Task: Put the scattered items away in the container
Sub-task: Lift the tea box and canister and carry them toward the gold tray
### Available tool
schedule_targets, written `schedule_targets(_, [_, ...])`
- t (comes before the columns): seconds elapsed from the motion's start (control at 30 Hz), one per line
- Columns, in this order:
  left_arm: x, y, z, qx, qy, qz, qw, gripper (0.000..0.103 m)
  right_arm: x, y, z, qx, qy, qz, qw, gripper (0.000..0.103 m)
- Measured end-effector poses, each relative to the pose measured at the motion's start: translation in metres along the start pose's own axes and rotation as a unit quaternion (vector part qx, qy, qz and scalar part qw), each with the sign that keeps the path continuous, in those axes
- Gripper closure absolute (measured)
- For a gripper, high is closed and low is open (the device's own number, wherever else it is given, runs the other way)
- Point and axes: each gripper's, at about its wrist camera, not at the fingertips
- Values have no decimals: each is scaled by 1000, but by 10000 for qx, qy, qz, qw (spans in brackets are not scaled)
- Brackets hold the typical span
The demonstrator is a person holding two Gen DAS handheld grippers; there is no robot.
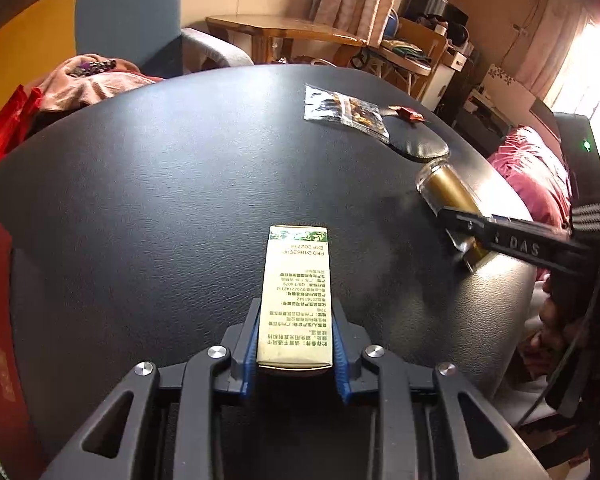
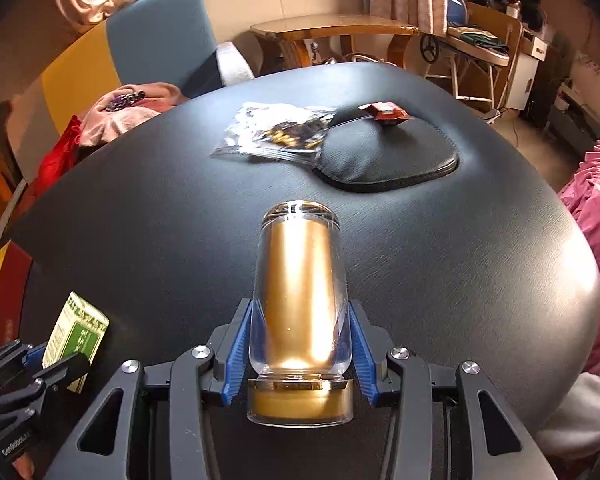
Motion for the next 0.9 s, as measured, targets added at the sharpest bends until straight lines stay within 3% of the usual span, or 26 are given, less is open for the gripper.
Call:
schedule_targets(0.63, [22, -47, -29, -216, -409, 348, 9983, 73, 37, -15, -76, -650, -300, -102, 9974, 57])
schedule_targets(0.9, [33, -74, -38, -484, -612, 567, 9953, 73, 49, -27, -108, -885, -550, -54, 9945, 57])
Point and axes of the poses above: each gripper's, at about its wrist camera, not at the fingertips, and y roughly the way its jaws point, z to its right, x to its underside, and after that the axes turned 10 degrees about y, right-handed
